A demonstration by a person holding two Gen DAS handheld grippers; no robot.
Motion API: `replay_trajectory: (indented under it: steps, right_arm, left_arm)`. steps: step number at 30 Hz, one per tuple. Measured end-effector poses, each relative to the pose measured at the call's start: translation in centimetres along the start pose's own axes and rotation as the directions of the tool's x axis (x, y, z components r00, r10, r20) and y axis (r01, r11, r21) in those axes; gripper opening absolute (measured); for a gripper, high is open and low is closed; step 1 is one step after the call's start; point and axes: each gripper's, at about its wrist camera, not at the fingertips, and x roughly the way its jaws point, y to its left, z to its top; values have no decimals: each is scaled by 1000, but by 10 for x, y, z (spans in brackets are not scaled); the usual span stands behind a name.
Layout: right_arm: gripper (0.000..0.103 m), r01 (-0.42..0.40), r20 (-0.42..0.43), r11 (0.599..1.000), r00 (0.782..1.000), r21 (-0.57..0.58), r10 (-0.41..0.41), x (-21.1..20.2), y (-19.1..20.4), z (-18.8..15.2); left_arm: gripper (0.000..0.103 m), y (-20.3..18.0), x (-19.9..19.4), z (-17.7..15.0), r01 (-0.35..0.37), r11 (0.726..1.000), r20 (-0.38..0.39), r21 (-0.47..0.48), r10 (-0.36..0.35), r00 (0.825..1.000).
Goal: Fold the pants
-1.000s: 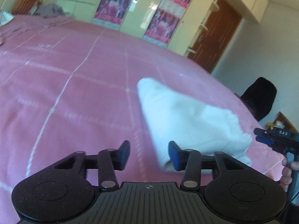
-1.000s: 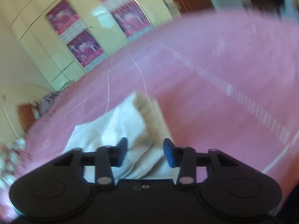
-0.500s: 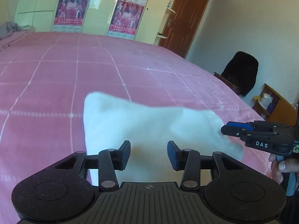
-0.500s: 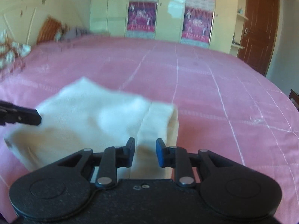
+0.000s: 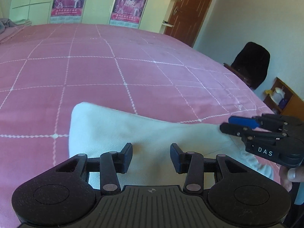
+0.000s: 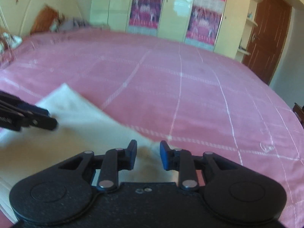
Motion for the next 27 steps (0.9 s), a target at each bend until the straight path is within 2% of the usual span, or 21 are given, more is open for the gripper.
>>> replay_trajectory:
  steps: [2,5,12,14,16,18,19,20,23,27]
  right_arm:
    - [31,9,25,1000,1000,2,-10,3,3,6]
    - [35,31,-125,999,992,-21,-33,33,8,2]
    - [45,61,-99,998,993,-31,-64,20,13,-7]
    - [50,75,-98,996,992,-49,-80,10,16,-10]
    - [61,92,-93,993,991,-72,-99,0,19,-14]
    - [62,105,-89,990,990,-98,-114,-10,23,-22]
    - [71,110,-84,988,989,-107,-119,-15,25,-26]
    - [74,116,-97,986,987,-123,-128,-18,27,-30]
    - [75,136,-102,983,984,-124,-149,-30,29,-44]
    - [75,122,-105,990,986,-71,-129,-46,24,-55]
  left_arm:
    - [43,-3,16,-3,-36,999,-64,22,37,997]
    - [44,-3,17,-6,-54,998,-61,23,56,997]
    - [46,-18,-3,-17,-98,992,-53,78,102,993]
    - [49,-26,-14,-23,-107,989,-46,105,112,993]
    - [65,-35,-24,-31,-117,982,-34,149,124,992]
    - [75,-46,-33,-40,-144,968,-27,205,153,988]
    - [77,-50,-36,-44,-160,960,-26,231,170,985]
    - [77,-54,-40,-50,-174,952,-21,252,185,982]
    - [78,-58,-51,-63,-195,946,-7,261,203,979]
    - [79,-63,-65,-74,-227,941,18,250,230,973]
